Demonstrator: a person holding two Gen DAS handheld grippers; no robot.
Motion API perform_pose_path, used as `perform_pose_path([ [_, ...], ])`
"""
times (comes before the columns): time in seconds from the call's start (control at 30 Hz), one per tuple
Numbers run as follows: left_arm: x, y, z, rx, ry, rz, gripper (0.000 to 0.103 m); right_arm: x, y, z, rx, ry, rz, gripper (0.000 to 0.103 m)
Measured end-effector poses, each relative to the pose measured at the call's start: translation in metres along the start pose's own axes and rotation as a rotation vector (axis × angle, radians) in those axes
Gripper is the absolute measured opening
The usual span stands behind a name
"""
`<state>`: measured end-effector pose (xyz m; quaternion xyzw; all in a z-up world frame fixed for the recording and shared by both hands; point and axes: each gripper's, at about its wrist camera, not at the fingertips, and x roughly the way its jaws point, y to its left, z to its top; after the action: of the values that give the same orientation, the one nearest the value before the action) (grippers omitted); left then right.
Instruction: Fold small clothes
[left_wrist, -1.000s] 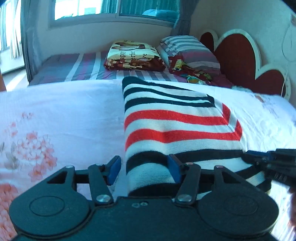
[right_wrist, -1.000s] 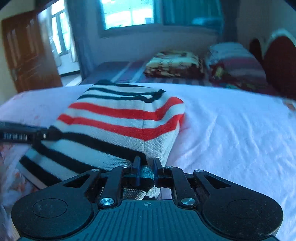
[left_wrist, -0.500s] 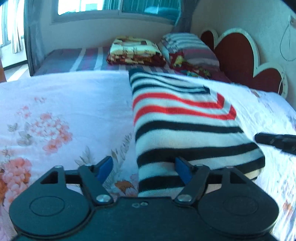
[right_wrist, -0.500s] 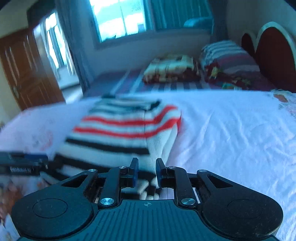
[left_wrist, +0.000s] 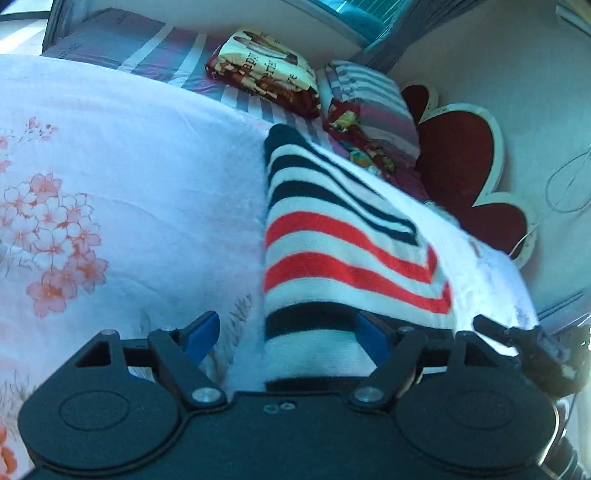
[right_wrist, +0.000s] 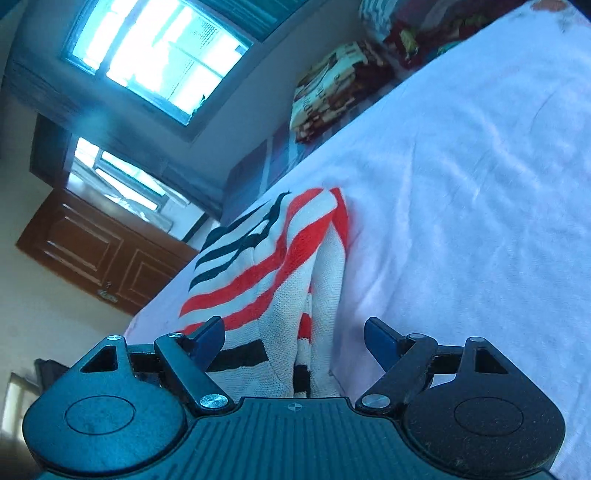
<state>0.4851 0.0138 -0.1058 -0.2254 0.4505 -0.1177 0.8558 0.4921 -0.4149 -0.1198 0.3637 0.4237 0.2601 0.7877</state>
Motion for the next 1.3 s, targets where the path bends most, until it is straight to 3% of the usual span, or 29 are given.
perform_pose_path([
  [0.1,0.007,0.004,0.001,-0.029,0.007,-0.025,0.08,0.006,-0.007,0.0,0.014,0.05,-0.012,0.082],
  [0.2,0.012,0.003,0.002,-0.018,0.014,-0.03,0.08,0.014,-0.008,0.003,0.047,0.096,0.052,0.082],
  [0.3,0.017,0.002,0.004,-0.012,0.023,-0.047,0.078,0.016,-0.003,0.005,0.01,0.129,0.057,0.079],
  [0.47,0.025,-0.008,0.008,0.033,0.037,-0.042,0.078,0.029,-0.005,0.012,-0.008,0.123,0.073,0.074],
  [0.67,0.039,-0.024,0.011,0.077,0.056,-0.039,0.078,0.036,0.009,0.003,-0.139,0.121,0.009,0.066],
  [0.73,0.045,-0.03,0.013,0.09,0.056,-0.017,0.078,0.042,0.011,0.004,-0.149,0.11,-0.014,0.056],
  [0.9,0.049,-0.044,0.013,0.143,0.062,0.034,0.077,0.052,0.025,-0.004,-0.268,0.106,-0.067,0.055],
  [0.97,0.049,-0.049,0.012,0.172,0.06,0.048,0.074,0.055,0.033,-0.009,-0.33,0.098,-0.103,0.048],
  [1.1,0.042,-0.066,0.009,0.241,0.041,0.083,0.058,0.059,0.053,-0.026,-0.428,0.046,-0.148,0.037],
  [1.23,0.03,-0.077,0.007,0.287,0.015,0.117,0.041,0.057,0.072,-0.041,-0.494,0.001,-0.175,0.035],
  [1.3,0.024,-0.083,0.004,0.312,0.006,0.126,0.039,0.054,0.083,-0.044,-0.52,-0.013,-0.175,0.034],
])
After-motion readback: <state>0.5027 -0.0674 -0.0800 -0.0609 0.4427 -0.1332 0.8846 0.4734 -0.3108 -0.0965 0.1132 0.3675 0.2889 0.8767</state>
